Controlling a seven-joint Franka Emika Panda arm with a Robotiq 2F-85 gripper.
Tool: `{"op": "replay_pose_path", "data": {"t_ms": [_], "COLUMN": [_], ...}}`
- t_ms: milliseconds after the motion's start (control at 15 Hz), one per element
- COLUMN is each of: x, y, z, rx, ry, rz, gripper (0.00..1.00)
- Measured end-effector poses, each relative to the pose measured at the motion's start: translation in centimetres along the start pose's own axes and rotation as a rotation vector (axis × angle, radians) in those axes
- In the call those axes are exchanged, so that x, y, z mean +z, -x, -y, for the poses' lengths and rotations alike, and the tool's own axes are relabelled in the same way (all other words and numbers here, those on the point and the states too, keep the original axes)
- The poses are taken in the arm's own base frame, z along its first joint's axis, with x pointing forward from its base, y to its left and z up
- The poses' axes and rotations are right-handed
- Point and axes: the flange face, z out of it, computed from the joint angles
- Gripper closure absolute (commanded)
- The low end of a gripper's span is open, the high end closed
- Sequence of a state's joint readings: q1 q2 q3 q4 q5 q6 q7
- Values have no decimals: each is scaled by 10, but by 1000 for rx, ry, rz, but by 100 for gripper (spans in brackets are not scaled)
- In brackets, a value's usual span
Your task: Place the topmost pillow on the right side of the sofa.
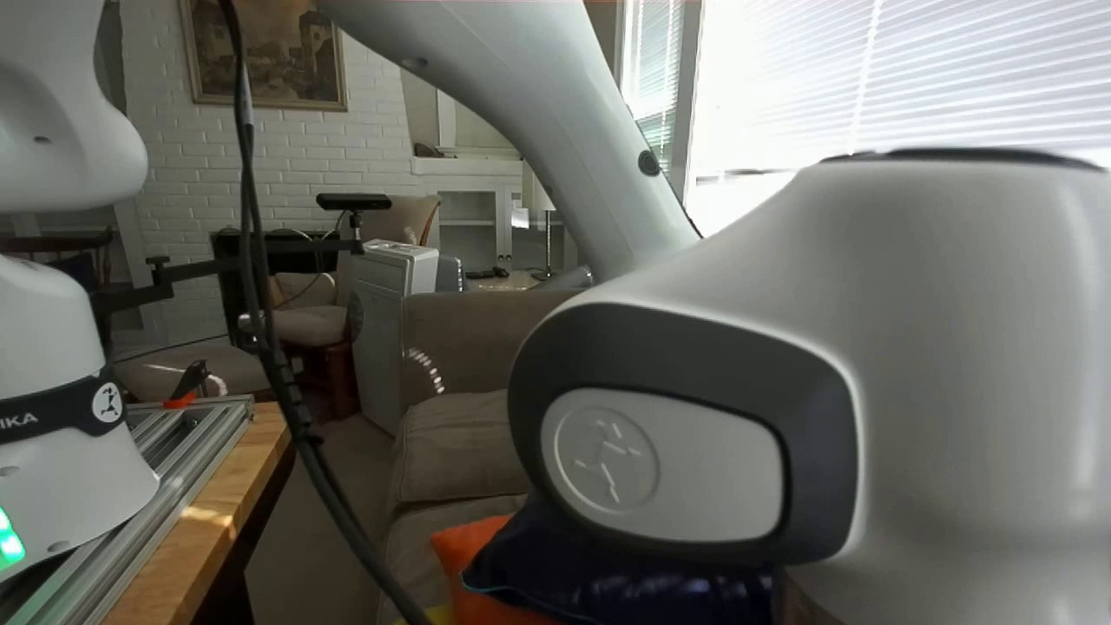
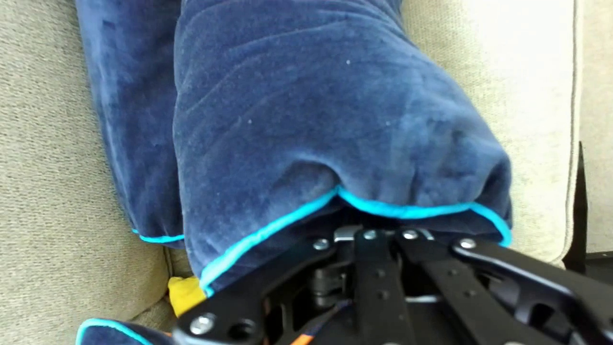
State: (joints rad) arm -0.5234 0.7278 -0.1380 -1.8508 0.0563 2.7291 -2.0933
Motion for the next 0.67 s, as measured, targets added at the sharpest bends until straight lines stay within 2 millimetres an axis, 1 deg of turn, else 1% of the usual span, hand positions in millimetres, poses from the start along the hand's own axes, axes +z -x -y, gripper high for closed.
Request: {"op": "replay_pose_path", "data": {"t_ms": [267,333,400,467,533,600,667], "x": [-12,-14,-16,-17,-18,-18,-18], "y": [17,20,22,24,25,25,24], "z": [-14,-19,-23,-28,-32,-37,-42], "rx": [49,72,99,126,151,178,206], "ry": [62,82,103,122,143,163,185], "rz": [64,78,93,105,117,129,138], "gripper": [100,74,99,96,100,71,73]}}
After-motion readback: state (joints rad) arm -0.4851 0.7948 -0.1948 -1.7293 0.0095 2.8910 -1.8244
